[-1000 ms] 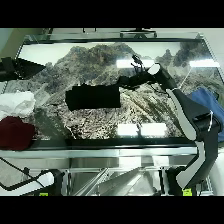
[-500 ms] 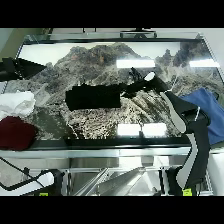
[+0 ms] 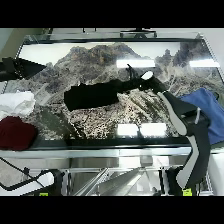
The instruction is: Fold the shirts.
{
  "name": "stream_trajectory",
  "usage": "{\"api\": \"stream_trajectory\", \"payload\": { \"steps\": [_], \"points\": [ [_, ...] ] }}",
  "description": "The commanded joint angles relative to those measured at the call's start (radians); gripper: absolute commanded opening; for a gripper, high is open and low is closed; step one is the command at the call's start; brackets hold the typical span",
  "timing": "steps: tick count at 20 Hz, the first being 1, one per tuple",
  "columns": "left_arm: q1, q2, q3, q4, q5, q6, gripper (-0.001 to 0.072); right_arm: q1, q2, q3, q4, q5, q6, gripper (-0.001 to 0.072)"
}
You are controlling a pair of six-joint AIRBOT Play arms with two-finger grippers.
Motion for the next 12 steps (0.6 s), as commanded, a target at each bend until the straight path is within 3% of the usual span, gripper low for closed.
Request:
{"api": "stream_trajectory", "payload": {
  "steps": [1,6,12],
  "points": [
    [-0.001,0.000,0.000,0.000,0.000,-0.002,0.0007,-0.068,0.157,0.001,0.026,0.043,0.002,0.0016],
    [-0.001,0.000,-0.001,0.000,-0.023,-0.012,0.0007,-0.323,0.492,-0.001,-0.096,0.303,0.061,0.0016],
    [-0.001,0.000,-0.001,0.000,-0.064,-0.041,0.0006,-0.678,0.743,-0.001,-0.172,0.388,0.118,0.0016]
  ]
}}
